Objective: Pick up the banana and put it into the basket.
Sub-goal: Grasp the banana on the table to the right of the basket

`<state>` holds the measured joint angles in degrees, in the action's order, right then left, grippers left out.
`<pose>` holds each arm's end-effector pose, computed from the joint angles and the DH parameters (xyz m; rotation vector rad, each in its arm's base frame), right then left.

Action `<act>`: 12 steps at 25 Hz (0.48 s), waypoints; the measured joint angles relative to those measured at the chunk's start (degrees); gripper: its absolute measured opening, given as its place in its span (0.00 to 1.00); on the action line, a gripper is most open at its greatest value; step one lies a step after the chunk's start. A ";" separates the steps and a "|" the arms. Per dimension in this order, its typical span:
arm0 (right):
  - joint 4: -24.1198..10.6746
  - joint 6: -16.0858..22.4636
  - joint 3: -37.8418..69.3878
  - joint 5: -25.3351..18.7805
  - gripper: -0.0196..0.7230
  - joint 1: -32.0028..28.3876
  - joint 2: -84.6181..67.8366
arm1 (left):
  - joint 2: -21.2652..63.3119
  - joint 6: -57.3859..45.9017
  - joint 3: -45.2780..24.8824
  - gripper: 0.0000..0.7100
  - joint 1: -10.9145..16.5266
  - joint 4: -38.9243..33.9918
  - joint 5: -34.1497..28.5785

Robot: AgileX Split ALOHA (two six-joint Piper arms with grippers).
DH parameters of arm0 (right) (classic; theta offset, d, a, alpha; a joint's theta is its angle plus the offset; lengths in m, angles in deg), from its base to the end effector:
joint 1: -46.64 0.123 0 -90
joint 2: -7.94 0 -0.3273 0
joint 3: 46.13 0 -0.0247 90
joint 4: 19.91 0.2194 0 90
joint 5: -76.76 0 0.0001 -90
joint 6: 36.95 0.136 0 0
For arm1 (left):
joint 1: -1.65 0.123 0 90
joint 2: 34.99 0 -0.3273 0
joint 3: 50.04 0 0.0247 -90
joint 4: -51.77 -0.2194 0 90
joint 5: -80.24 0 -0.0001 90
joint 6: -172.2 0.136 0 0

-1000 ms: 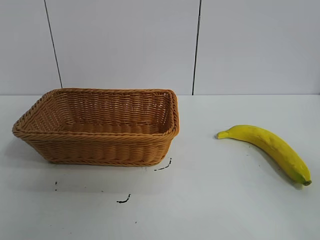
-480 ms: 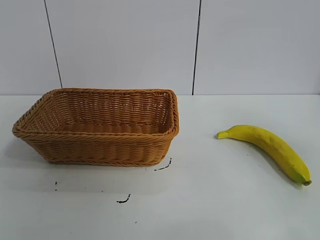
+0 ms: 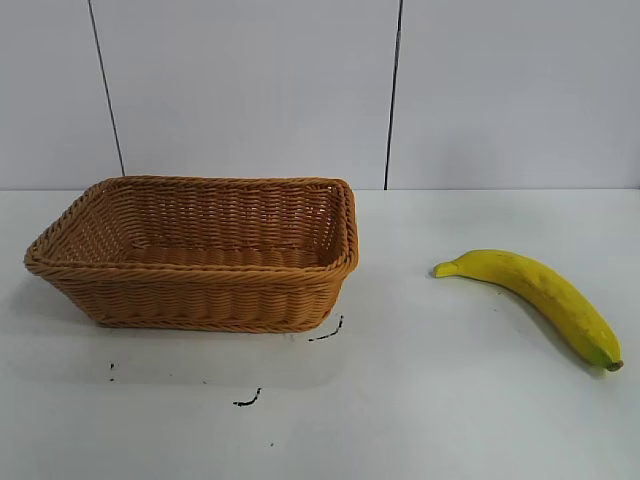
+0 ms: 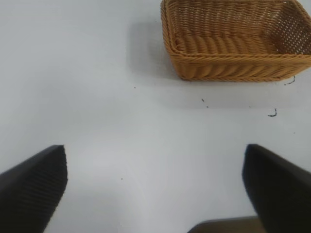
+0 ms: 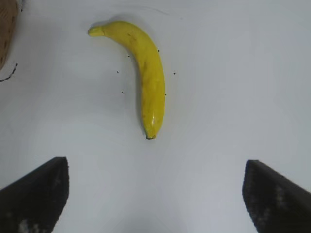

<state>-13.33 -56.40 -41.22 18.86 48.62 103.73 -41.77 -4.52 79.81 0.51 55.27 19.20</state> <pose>0.3022 0.0237 0.3063 -0.4544 2.7180 0.0693 -0.0348 -0.0066 0.2384 0.0820 2.0562 -0.0502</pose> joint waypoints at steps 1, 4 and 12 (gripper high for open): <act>0.45 -1.48 -0.17 0.37 0.96 0.00 0.85 | 0.00 0.00 0.00 0.98 0.00 0.00 0.00; 0.56 -2.92 -0.28 2.04 0.96 0.00 3.50 | 0.00 0.00 0.00 0.98 0.00 0.00 0.00; 0.59 -3.20 -0.28 7.15 0.96 0.00 12.69 | 0.00 0.00 0.00 0.98 0.00 0.00 0.00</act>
<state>-12.75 -59.61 -41.50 26.01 48.62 116.42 -41.77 -4.52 79.81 0.51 55.27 19.20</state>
